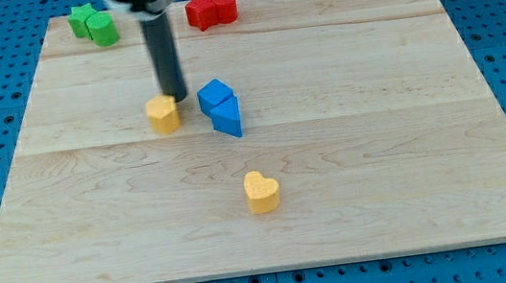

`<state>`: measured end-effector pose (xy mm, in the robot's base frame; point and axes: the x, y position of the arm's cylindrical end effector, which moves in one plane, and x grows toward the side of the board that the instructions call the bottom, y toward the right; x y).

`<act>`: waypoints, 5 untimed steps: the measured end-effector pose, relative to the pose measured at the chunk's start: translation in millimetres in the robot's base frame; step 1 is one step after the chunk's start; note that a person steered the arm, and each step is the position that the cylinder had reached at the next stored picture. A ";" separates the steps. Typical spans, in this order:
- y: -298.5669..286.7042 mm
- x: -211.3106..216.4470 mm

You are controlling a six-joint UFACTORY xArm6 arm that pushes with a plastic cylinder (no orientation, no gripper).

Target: Move the yellow hexagon to the left side of the yellow heart

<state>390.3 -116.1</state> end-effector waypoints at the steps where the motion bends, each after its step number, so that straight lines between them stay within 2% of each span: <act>1: -27.5 20.8; 2: -37.0 48.8; 3: -7.0 91.7; 4: -1.5 120.4; 5: -14.9 101.6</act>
